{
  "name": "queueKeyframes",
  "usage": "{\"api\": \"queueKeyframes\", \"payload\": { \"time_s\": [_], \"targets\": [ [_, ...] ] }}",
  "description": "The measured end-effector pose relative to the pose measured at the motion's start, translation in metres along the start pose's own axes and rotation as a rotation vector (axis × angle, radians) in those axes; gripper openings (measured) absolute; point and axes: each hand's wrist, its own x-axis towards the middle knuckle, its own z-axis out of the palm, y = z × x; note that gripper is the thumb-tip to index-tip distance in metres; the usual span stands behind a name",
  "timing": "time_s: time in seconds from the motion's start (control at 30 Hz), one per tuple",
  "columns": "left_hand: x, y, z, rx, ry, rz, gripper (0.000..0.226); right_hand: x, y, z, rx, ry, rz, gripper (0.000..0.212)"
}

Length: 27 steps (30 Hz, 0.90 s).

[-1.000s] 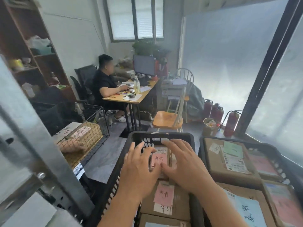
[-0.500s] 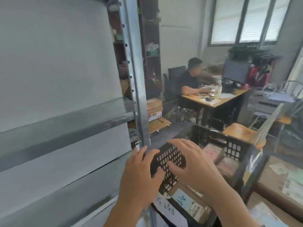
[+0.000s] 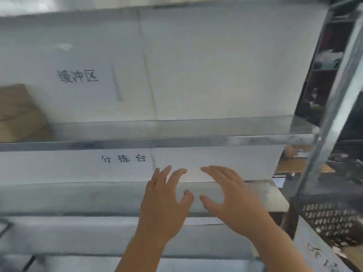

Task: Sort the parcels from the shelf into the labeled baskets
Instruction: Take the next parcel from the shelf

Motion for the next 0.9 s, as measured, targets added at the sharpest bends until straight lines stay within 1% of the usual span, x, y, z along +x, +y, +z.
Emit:
{"api": "queueKeyframes", "payload": {
  "time_s": [0.23, 0.43, 0.53, 0.67, 0.77, 0.9],
  "targets": [
    [-0.043, -0.141, -0.125, 0.046, 0.169, -0.144, 0.052, 0.046, -0.166, 0.095, 0.097, -0.041, -0.232, 0.067],
    [-0.061, -0.232, -0.205, 0.084, 0.286, -0.265, 0.051, 0.084, -0.276, 0.158, 0.152, -0.070, -0.386, 0.066],
    [-0.057, -0.262, -0.232, 0.071, 0.339, -0.273, 0.049, 0.112, -0.313, 0.178, 0.198, -0.062, -0.426, 0.064],
    [-0.031, -0.300, -0.264, 0.084, 0.415, -0.324, 0.048, 0.162, -0.352, 0.202, 0.348, -0.080, -0.448, 0.061],
    [0.003, -0.326, -0.288, 0.116, 0.496, -0.334, 0.049, 0.211, -0.375, 0.223, 0.530, -0.081, -0.445, 0.060],
    [0.068, -0.347, -0.330, 0.144, 0.579, -0.338, 0.053, 0.285, -0.404, 0.242, 0.668, -0.100, -0.473, 0.059]
  ]
}}
